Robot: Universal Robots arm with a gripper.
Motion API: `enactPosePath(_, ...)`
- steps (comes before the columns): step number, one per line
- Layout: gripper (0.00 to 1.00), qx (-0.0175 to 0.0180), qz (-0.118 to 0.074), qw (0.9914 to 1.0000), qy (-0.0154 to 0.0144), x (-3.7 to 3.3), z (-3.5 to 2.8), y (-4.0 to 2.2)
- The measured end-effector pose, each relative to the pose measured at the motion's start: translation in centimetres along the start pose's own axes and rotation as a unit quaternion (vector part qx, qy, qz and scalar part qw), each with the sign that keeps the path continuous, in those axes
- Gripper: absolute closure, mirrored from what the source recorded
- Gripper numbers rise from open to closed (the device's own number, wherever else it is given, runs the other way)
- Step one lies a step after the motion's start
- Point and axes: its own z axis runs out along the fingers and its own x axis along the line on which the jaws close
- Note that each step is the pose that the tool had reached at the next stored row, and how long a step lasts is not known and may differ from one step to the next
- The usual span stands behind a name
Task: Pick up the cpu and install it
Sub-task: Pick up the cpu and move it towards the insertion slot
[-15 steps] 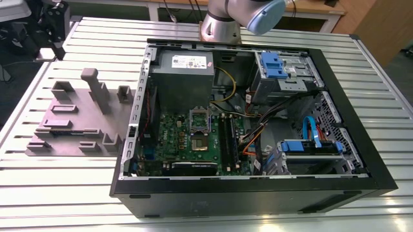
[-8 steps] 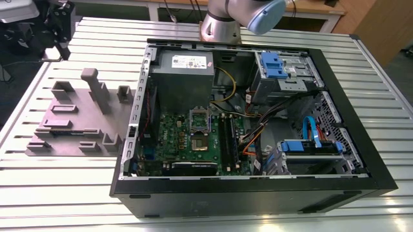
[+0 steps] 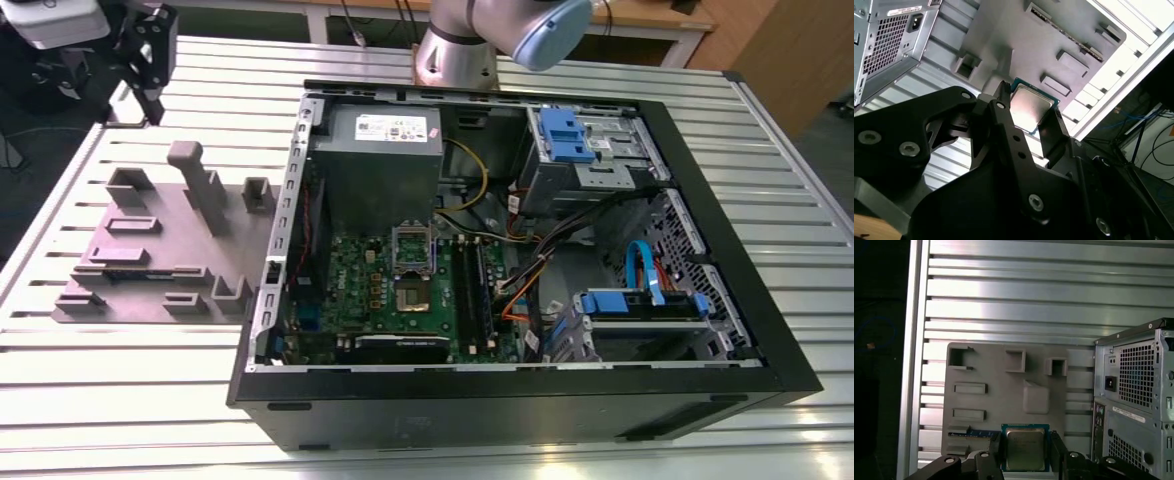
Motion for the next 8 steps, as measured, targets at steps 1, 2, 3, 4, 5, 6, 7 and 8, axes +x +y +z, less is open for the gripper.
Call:
enactPosePath(1,0.53,0.0000,0.000,1.00000,0.0000,-0.09,0.00,0.00)
enactPosePath(2,0.53,0.0000,0.000,1.00000,0.0000,-0.16,0.00,0.00)
enactPosePath(3,0.53,0.0000,0.000,1.00000,0.0000,-0.23,0.00,-0.01)
enactPosePath(4,0.53,0.0000,0.000,1.00000,0.0000,-0.30,0.00,-0.01)
enactPosePath(5,0.53,0.0000,0.000,1.00000,0.0000,-0.37,0.00,-0.01)
enactPosePath(6,0.53,0.0000,0.000,1.00000,0.0000,-0.45,0.00,-0.01)
enactPosePath(7,0.53,0.0000,0.000,1.00000,0.0000,-0.52,0.00,-0.01)
enactPosePath(8,0.53,0.0000,0.000,1.00000,0.0000,-0.59,0.00,-0.02)
